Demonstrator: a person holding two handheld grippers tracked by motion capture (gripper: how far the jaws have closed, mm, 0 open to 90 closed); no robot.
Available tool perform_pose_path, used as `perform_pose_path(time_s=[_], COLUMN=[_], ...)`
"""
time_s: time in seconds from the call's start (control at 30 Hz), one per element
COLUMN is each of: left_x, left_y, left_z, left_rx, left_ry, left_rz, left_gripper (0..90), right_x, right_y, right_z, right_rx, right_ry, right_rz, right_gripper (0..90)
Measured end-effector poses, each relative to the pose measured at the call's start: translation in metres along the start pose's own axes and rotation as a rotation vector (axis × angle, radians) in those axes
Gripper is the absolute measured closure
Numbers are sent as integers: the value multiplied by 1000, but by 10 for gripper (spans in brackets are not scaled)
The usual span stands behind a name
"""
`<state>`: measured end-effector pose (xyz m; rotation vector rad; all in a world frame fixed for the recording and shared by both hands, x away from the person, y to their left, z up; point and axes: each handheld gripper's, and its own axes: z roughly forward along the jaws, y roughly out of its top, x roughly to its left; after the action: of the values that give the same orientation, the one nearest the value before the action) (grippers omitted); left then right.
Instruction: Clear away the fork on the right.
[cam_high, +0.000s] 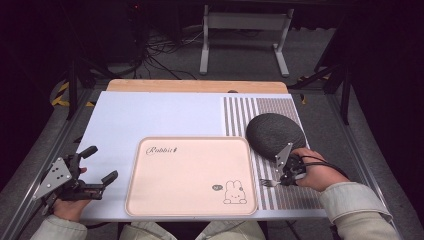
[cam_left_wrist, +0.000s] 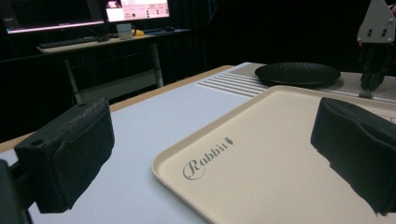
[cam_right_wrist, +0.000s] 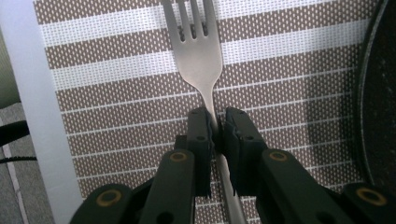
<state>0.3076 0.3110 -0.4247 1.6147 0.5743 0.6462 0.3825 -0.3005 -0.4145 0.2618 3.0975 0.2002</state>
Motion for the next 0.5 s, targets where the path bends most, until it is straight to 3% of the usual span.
perform_pose_path(time_s=[0.1,0.5], left_x=[0,1], left_y=[0,0], left_z=[0,-1], left_rx=[1,-2], left_ry=[0,-1], left_rz=[-1,0], left_gripper=[4,4], right_x=[0,-2], right_y=[0,8], right_z=[0,1], right_rx=[5,61], right_ry=[2,18], right_rz=[-26,-71], right_gripper=[858,862])
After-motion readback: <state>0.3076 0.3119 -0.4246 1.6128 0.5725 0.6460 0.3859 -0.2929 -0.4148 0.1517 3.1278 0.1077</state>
